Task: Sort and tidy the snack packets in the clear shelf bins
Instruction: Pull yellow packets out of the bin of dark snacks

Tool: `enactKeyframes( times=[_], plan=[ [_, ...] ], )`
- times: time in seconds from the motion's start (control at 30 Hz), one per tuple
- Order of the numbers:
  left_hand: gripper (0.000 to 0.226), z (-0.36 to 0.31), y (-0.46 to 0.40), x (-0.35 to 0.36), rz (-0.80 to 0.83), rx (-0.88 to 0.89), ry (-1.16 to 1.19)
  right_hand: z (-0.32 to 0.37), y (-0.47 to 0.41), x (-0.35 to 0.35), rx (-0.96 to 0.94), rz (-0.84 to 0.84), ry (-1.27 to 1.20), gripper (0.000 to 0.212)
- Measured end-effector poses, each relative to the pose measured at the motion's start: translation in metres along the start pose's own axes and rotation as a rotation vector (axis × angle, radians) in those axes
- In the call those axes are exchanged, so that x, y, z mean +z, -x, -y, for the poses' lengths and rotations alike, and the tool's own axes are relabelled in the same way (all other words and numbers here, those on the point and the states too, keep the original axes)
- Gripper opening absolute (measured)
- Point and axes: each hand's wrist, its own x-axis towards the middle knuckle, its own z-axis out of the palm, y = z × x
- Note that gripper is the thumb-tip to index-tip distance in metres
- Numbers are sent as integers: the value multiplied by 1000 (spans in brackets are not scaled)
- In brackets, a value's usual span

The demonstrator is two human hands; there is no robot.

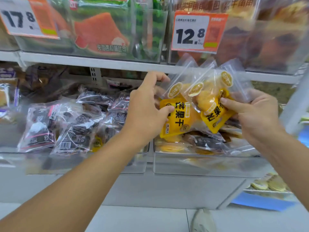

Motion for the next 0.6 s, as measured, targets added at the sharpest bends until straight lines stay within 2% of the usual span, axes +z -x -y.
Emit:
enactKeyframes(
  times=[0.1, 0.17, 0.27, 0.3, 0.37, 0.43, 0.47, 0.53, 0.6],
  plan=[
    [68, 8, -1, 30, 101, -37, -301, -5, -4, -22, -100, 26, 233, 25],
    [62, 14, -1, 40, 151, -36, -569, -10, -3, -25, -186, 64, 444, 26],
    [50, 15, -4, 35, 138, 100, -984, -12, 4, -16, -315, 26, 671, 31],
    [49, 15, -5, 30, 123, 136, -1036, -11, 7, -12, -341, 20, 709, 34],
    [61, 18, -4, 17, 172, 76, -913, -12, 11, -4, -341, 50, 745, 49],
    [96, 23, 1, 5, 317, 9, -774, -14, 15, 3, -299, 124, 706, 84],
    [108, 26, 4, 0, 387, 17, -780, -16, 17, 6, -293, 170, 700, 105],
    [112, 30, 10, -7, 478, 76, -816, -19, 18, 10, -339, 232, 752, 133],
    [112, 29, 10, -13, 557, 96, -788, -20, 17, 11, -422, 219, 851, 139]
  ],
)
